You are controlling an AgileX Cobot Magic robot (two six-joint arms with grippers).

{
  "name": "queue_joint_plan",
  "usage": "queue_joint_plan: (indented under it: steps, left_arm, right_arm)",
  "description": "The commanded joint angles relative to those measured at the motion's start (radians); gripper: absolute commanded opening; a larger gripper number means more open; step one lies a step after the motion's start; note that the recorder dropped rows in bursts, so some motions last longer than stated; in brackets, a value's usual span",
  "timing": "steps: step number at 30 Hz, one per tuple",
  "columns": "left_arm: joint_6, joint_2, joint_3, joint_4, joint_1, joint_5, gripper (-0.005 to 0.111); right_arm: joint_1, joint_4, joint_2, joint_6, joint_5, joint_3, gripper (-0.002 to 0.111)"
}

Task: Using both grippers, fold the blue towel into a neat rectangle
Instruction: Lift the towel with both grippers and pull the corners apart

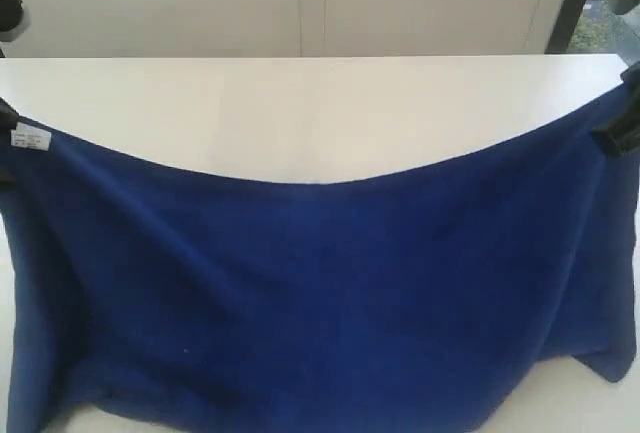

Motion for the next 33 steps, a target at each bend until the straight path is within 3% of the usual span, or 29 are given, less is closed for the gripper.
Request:
queue_joint_plan:
  steps: [1,5,10,16,22,27,33]
  left_arm:
    - [-0.135,0.095,0.007,0.194,-0.002,-0.120,0.000]
    - [-0.137,0.193,0.007,0.259,0.002,-0.230,0.000]
    - [-0.154,0.310,0.007,0.296,0.084,-0.357,0.000]
    - [-0.183,0.287,0.003,0.296,0.144,-0.431,0.000]
    - [-0.192,0.052,-0.002,0.200,0.144,-0.283,0.000]
    - [-0.153,-0.208,-0.002,0.115,0.060,-0.004,0.000]
    - [-0.082,-0.393,-0.002,0.023,0.013,0.041,0.000]
  right_arm:
    - [0.005,-0.144,0.110,0.143,-0.120,0.003,0.000]
    - [0.005,-0.217,0.229,0.179,-0.209,0.003,0.000]
    - [-0.022,-0.439,0.352,0.396,-0.256,-0.034,0.000]
    - [-0.038,-0.485,0.342,0.464,-0.247,-0.092,0.000]
    - [-0.009,-0.441,0.115,0.453,-0.102,-0.090,0.000]
    - [0.105,-0.305,-0.189,0.332,0.146,-0.090,0.000]
    - [0.146,-0.252,-0.401,0.261,0.205,-0.090,0.000]
